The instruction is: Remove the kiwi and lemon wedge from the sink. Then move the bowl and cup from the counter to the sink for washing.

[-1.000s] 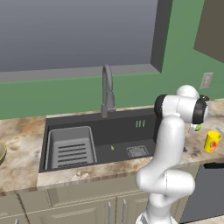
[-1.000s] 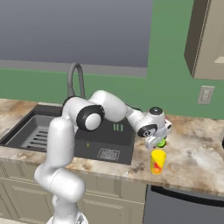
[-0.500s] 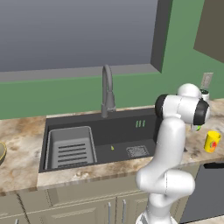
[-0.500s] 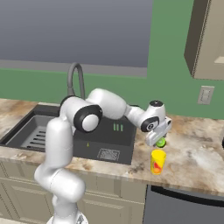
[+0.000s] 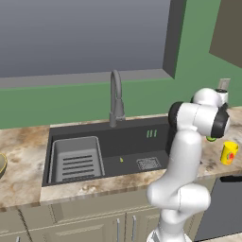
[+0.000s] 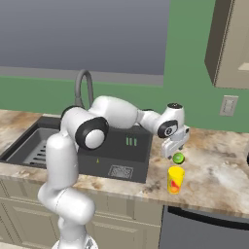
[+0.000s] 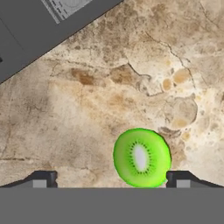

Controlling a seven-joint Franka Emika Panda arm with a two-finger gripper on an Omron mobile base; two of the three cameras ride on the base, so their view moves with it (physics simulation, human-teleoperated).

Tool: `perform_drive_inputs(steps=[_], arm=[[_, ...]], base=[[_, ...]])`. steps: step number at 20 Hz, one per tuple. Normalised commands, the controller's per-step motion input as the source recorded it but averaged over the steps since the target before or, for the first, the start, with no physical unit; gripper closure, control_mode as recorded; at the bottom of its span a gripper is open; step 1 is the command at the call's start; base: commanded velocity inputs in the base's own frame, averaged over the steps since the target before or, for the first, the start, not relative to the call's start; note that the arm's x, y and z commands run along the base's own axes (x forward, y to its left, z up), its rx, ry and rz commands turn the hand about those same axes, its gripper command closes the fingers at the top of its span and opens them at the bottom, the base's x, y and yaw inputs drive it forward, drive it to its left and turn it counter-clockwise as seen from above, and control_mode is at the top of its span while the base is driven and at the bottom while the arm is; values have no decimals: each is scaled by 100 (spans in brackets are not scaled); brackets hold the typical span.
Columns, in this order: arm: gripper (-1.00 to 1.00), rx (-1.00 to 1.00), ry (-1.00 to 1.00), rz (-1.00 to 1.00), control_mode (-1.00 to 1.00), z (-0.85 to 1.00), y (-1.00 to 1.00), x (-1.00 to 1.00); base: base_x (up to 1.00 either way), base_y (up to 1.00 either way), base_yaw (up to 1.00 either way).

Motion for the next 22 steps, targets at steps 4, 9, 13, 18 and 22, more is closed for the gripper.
perform_drive_inputs(steps=[4, 9, 13, 18, 22], arm=[[-100, 10, 7, 2, -100, 31, 21, -19], [-100, 2, -1, 0, -100, 21, 25, -17], [-100, 3, -4, -11, -100, 19, 20, -23], [-100, 0, -11, -13, -100, 20, 20, -23], [-100, 0, -8, -15, -100, 22, 19, -25]], base=[[0, 0, 0], [0, 0, 0], [0, 0, 0], [0, 0, 0], [0, 0, 0]])
